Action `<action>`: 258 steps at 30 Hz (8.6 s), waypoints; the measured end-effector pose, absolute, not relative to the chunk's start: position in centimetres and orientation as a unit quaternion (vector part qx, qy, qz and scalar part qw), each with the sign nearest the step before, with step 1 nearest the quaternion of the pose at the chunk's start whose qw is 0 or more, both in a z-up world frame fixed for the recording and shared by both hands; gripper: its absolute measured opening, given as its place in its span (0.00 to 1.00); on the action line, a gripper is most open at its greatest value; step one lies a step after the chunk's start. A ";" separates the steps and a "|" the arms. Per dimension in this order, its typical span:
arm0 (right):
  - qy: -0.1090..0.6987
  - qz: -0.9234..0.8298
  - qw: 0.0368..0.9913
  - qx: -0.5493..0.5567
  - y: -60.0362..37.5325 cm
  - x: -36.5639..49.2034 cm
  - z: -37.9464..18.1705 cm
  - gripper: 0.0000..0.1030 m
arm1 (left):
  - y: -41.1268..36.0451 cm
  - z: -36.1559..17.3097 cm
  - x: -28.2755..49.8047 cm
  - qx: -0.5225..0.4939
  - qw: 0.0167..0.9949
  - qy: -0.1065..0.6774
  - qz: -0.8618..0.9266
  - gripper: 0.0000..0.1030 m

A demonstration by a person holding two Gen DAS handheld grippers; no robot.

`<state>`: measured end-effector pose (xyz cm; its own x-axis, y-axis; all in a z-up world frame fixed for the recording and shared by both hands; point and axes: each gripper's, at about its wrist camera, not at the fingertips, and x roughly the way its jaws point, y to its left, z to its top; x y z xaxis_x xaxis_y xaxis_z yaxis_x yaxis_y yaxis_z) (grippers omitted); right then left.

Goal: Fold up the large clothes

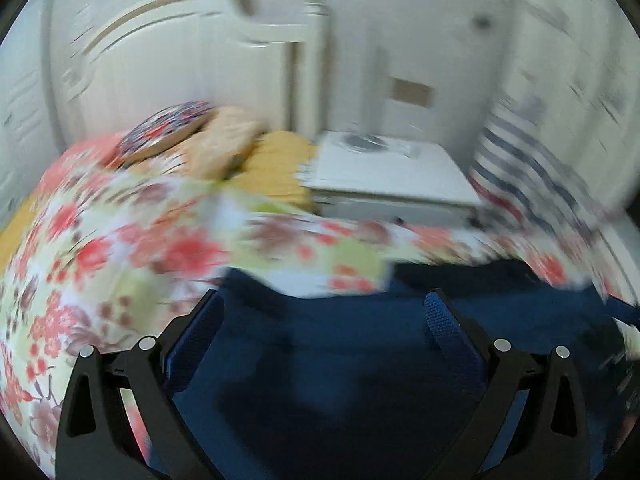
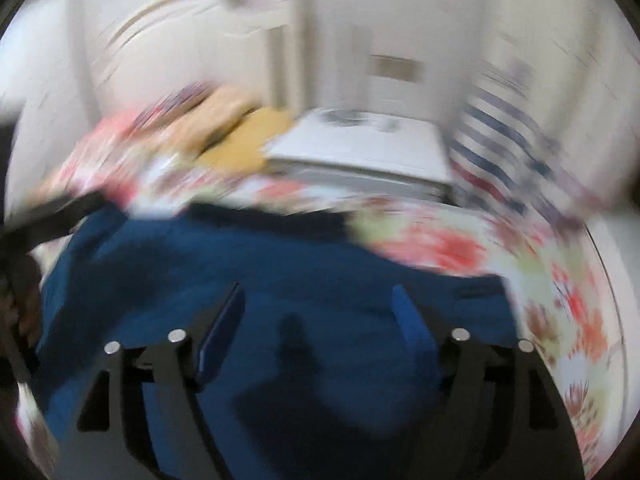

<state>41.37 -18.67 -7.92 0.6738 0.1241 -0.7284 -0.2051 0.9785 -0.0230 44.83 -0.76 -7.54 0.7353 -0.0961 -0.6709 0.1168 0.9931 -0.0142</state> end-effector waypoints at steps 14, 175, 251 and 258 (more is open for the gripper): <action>0.421 -0.027 0.905 0.050 -30.0 40.5 -12.4 0.81 | 8.2 -13.0 45.5 -0.072 0.901 0.429 0.000 0.96; 0.189 0.058 0.900 0.388 -34.4 14.2 -10.7 0.27 | -7.7 -9.5 31.7 0.092 0.918 0.362 -0.133 0.95; 0.242 0.271 0.929 -0.072 -8.2 28.0 -1.7 0.42 | 10.7 -11.7 39.4 -0.015 0.926 0.376 -0.044 0.96; 0.324 0.210 0.923 -0.013 -11.3 44.5 -4.3 0.41 | 10.7 -11.9 39.3 -0.028 0.925 0.375 -0.049 0.96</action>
<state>44.49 -11.31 -4.29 0.7027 0.3785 -0.6025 -0.3949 0.9118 0.1123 39.28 10.73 -11.90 0.7136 -0.1128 -0.6914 0.0702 0.9935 -0.0897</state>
